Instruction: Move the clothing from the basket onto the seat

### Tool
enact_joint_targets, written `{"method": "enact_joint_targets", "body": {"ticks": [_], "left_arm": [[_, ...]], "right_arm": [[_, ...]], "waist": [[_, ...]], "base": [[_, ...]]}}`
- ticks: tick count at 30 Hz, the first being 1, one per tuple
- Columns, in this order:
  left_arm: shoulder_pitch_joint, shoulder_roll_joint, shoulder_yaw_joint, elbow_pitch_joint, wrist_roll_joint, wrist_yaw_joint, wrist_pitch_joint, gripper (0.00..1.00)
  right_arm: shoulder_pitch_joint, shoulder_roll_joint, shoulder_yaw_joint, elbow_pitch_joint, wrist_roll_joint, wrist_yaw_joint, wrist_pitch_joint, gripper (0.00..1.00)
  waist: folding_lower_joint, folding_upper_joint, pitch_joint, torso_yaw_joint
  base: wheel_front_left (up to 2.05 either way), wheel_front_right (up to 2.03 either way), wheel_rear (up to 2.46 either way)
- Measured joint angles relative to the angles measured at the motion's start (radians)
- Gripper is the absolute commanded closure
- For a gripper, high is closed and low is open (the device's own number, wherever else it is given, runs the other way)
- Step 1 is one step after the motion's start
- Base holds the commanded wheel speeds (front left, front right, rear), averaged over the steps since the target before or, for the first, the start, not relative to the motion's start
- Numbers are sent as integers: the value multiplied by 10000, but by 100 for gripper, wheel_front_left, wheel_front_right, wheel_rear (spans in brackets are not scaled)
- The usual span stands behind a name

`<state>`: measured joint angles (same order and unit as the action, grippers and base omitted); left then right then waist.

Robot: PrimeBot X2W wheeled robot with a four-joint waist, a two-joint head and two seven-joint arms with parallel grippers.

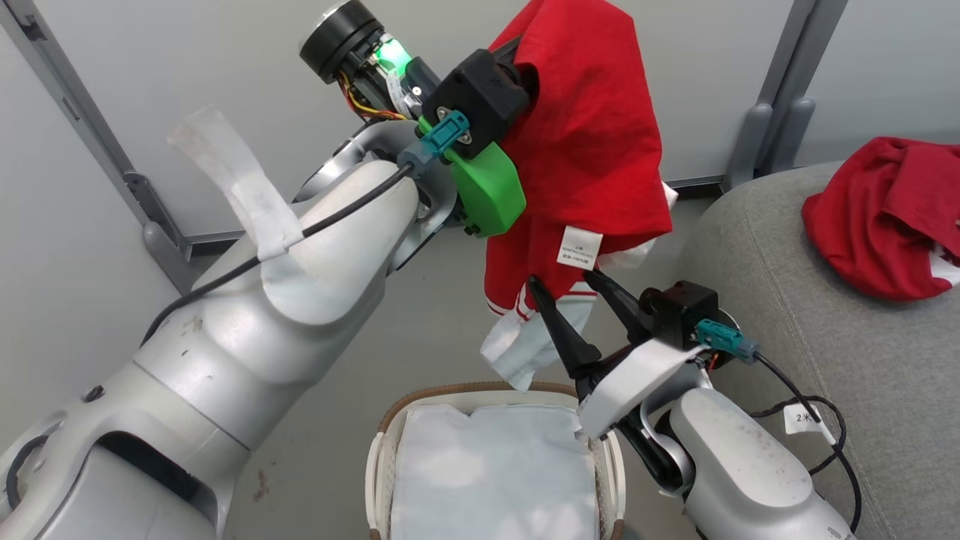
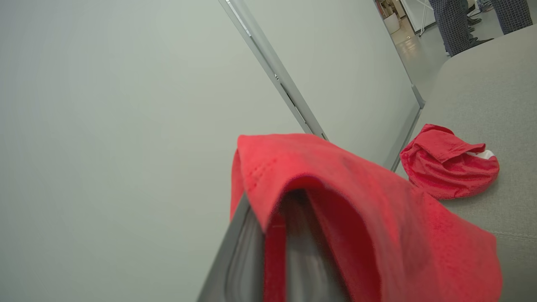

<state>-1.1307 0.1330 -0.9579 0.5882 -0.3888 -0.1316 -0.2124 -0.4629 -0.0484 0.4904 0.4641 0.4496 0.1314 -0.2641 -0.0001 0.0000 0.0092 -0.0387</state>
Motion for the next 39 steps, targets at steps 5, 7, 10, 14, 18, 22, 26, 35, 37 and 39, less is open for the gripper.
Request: {"method": "enact_joint_targets", "body": {"ticks": [5,7,10,14,18,22,26,35,37,39], "left_arm": [[-83,-228,-245,69,-159,0,-69,100],[-102,-278,-334,79,-188,0,-96,100],[-103,-336,-439,96,-290,0,-136,100],[-96,-270,-435,245,-408,0,-190,100],[30,-142,-362,393,-502,54,-267,100],[274,-38,-249,566,-606,92,-347,100],[722,63,-117,811,-932,111,-372,100],[2504,90,614,759,-1469,458,-489,0],[3002,79,945,487,-1499,558,-502,0],[3692,58,1333,217,-1547,621,-516,0]], "right_arm": [[-481,-2,86,293,184,-2,-2,0],[-623,-2,88,336,236,-2,-2,5],[-742,-4,113,366,117,0,-2,100],[-780,0,21,324,-86,0,-2,100],[-627,0,-267,236,-288,0,-2,100],[-536,0,-489,73,-424,0,-2,100],[-387,0,-744,-113,-569,0,0,100],[-130,-2,-1492,-723,-980,0,0,100],[-69,-2,-1649,-846,-1101,-2,0,100],[43,-2,-1812,-966,-1231,-2,0,100]], "waist": [[0,0,46,167],[0,0,61,210],[1,0,69,257],[0,0,62,270],[0,0,59,251],[0,0,58,203],[0,0,51,148],[0,0,73,88],[0,0,91,86],[0,0,107,68]], "base": [[0,0,0],[0,0,0],[0,0,0],[0,0,0],[0,0,0],[0,0,0],[0,0,0],[0,0,0],[0,0,0],[0,0,0]]}}
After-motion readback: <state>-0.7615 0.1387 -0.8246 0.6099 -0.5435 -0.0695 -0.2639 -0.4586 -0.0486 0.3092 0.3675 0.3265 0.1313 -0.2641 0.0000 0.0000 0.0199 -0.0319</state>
